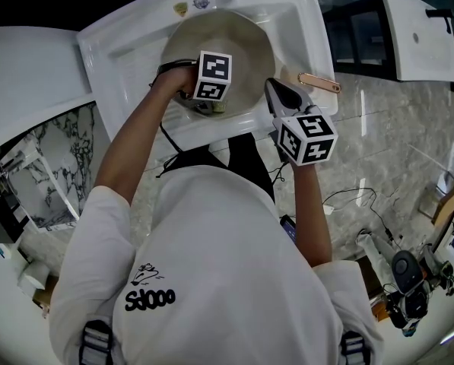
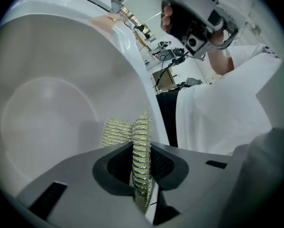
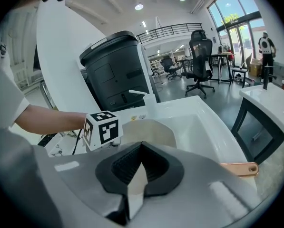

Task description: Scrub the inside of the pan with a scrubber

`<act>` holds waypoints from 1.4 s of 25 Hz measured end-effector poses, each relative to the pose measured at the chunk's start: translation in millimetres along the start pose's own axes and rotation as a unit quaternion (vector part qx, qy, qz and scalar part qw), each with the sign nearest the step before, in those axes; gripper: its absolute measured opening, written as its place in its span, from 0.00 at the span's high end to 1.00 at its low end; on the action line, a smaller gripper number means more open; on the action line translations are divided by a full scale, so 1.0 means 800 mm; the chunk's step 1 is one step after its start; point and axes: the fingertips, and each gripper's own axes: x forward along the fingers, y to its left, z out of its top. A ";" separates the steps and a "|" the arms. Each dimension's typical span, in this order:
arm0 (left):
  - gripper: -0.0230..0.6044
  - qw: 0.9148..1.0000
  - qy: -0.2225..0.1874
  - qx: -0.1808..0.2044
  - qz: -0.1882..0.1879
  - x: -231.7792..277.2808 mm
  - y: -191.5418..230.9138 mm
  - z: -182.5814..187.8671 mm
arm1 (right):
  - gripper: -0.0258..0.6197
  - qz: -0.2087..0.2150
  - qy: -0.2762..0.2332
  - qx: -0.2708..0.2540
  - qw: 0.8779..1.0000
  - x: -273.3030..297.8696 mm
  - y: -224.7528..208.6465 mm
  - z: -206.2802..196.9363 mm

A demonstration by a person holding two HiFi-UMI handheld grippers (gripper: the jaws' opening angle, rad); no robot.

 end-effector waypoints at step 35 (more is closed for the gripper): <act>0.86 0.886 -0.088 -0.128 0.437 -0.140 0.209 -0.009 | 0.95 0.020 0.027 -0.006 0.999 0.014 -0.002 0.003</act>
